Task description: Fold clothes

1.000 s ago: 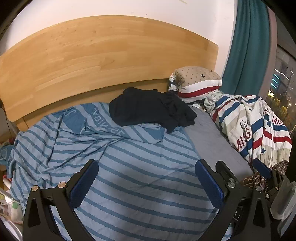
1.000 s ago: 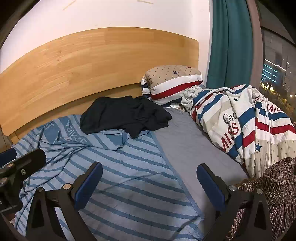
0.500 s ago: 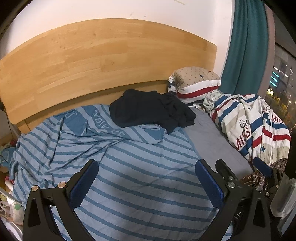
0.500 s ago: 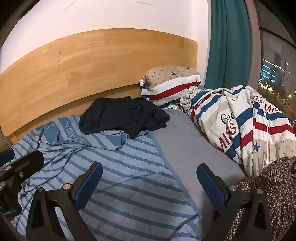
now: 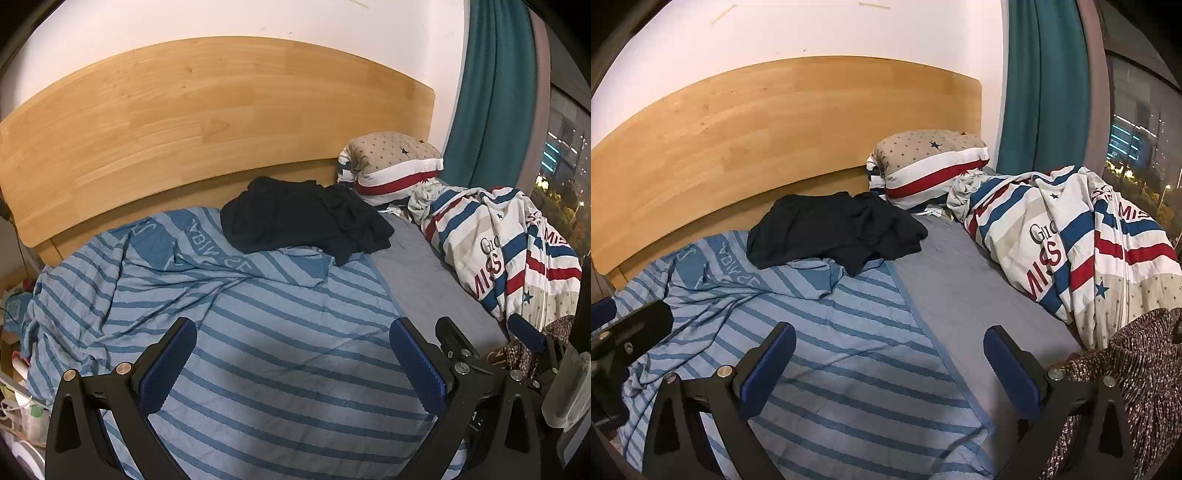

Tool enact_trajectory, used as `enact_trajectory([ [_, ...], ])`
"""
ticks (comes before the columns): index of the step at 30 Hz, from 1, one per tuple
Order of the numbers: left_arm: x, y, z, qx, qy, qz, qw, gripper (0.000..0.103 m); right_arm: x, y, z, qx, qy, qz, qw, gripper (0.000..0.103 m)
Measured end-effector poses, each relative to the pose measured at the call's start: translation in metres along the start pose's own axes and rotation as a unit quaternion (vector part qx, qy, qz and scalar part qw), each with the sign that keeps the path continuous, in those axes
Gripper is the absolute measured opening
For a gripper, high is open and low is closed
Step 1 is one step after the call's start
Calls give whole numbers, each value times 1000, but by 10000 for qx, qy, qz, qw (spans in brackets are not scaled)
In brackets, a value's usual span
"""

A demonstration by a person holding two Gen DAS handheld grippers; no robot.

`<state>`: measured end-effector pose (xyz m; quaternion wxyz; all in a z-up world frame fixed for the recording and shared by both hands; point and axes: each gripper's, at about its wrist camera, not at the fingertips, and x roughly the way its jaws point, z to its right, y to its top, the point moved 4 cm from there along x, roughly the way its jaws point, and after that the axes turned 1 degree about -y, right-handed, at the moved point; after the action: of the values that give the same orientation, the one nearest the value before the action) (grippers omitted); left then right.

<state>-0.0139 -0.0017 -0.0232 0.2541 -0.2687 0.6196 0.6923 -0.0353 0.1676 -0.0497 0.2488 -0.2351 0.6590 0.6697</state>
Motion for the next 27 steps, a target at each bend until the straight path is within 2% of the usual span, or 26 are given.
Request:
enact_trajectory([
  [7,12,-1,-1,-37,22,-75,10000,103,7,-1,-1,-9,-1,-37,10000,103],
  [12,35,-1,-4,-80,17,-216,9997,103,23,-3,-1,-5,3,-130,9999,103],
  [19,89,11,-15,-235,15,-398,9989,103,67,2,-3,-85,-12,-285,9996,103],
  [24,147,25,-24,-383,47,-622,9973,103,109,16,-9,-158,-29,-271,9995,103],
  [27,186,37,-30,-427,110,-692,9966,103,148,27,-15,-198,0,-339,9992,103],
])
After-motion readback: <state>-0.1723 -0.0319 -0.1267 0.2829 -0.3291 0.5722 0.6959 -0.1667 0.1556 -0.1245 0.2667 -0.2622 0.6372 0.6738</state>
